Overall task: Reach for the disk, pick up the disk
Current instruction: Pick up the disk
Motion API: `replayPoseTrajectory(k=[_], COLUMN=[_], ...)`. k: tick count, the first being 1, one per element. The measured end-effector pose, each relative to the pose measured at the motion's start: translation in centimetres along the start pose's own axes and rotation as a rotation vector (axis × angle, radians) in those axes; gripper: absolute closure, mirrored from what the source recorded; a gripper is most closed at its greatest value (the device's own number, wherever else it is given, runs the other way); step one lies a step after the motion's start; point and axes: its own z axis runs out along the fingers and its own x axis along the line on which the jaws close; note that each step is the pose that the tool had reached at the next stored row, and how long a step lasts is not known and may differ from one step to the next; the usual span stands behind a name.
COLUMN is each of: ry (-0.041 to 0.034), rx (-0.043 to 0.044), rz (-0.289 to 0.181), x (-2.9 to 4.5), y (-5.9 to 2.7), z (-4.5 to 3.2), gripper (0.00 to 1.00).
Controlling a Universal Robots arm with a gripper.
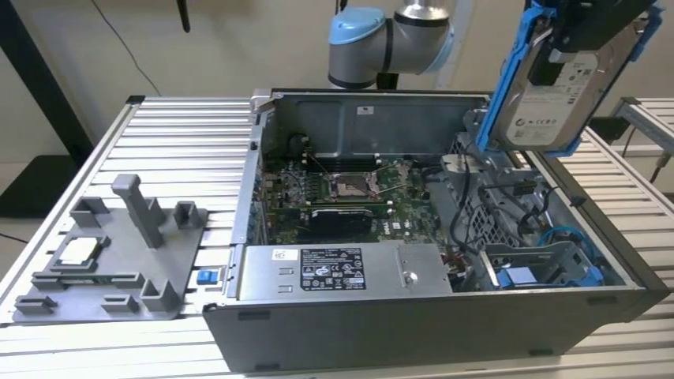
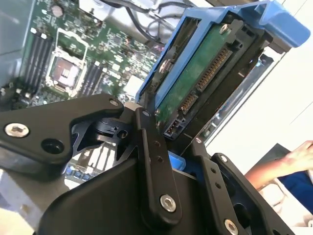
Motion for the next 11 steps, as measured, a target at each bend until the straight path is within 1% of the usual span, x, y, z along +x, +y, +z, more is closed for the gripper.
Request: replayPoseTrajectory(k=[11], ry=[0.0001], rx=[0.0000], rz=[0.000], x=[4.99], y=[0.51], z=[-0.02], gripper=[1.00])
